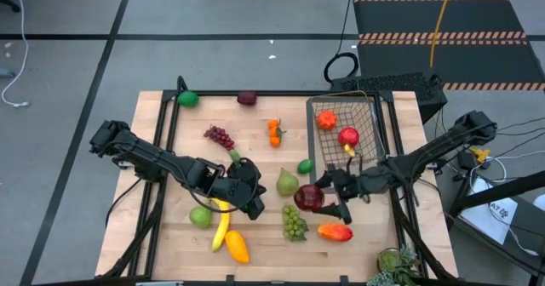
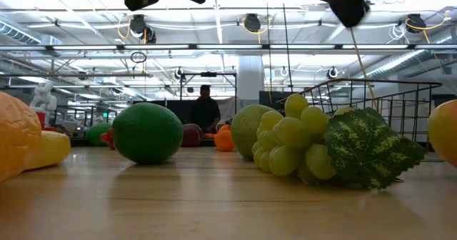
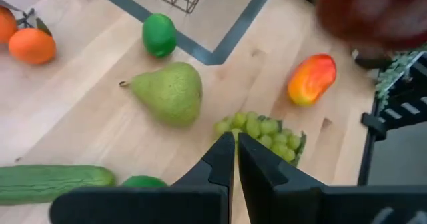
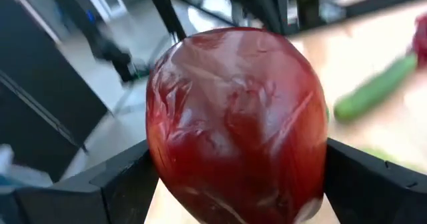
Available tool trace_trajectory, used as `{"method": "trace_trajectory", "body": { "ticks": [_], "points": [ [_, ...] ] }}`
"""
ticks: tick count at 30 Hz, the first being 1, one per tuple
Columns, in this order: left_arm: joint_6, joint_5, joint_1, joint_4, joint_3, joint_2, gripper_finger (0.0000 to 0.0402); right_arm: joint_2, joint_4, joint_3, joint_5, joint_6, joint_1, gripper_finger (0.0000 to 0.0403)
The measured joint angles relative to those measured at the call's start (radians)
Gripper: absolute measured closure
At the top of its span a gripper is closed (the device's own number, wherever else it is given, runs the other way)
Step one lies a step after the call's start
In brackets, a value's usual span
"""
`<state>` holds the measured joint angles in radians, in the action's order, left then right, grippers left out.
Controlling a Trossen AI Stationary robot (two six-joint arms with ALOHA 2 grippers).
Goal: Build produce basket
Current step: Put the bottom red apple into the wire basket
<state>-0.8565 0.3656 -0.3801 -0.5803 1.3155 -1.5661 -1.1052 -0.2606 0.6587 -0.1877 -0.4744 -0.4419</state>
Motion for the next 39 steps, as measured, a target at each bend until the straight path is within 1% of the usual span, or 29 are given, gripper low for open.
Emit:
{"method": "trace_trajectory", "body": {
  "ticks": [7, 14, 19, 22, 25, 29, 32, 35, 39],
  "points": [
    [0.035, -0.001, 0.001, -0.009, 0.000, 0.000, 0.0380, 0.050, 0.012, 0.170, 0.000, -0.091, 0.077, 0.0049],
    [0.078, -0.005, 0.017, -0.007, 0.000, 0.001, 0.0380, 0.063, -0.005, 0.321, 0.001, -0.183, 0.168, 0.0049],
    [0.162, -0.026, 0.069, 0.004, 0.000, 0.020, 0.0380, 0.063, -0.027, 0.420, 0.000, -0.198, 0.230, 0.0049],
    [0.204, -0.051, 0.113, 0.007, 0.000, 0.053, 0.0380, 0.062, -0.026, 0.478, 0.000, -0.187, 0.265, 0.0049],
    [0.261, -0.051, 0.156, 0.009, 0.000, 0.092, 0.0380, 0.062, -0.027, 0.528, 0.004, -0.193, 0.301, 0.0049],
    [0.369, -0.052, 0.211, 0.008, 0.000, 0.145, 0.0380, 0.066, -0.037, 0.577, 0.006, -0.206, 0.343, 0.0049],
    [0.440, -0.052, 0.246, 0.005, 0.000, 0.173, 0.0380, 0.074, -0.107, 0.581, 0.007, -0.218, 0.369, 0.0049],
    [0.485, -0.053, 0.273, 0.006, 0.000, 0.197, 0.0380, 0.081, -0.175, 0.581, 0.007, -0.221, 0.389, 0.0049],
    [0.527, -0.068, 0.291, 0.002, 0.000, 0.217, 0.0380, 0.089, -0.215, 0.582, 0.005, -0.197, 0.403, 0.0049]
  ]
}}
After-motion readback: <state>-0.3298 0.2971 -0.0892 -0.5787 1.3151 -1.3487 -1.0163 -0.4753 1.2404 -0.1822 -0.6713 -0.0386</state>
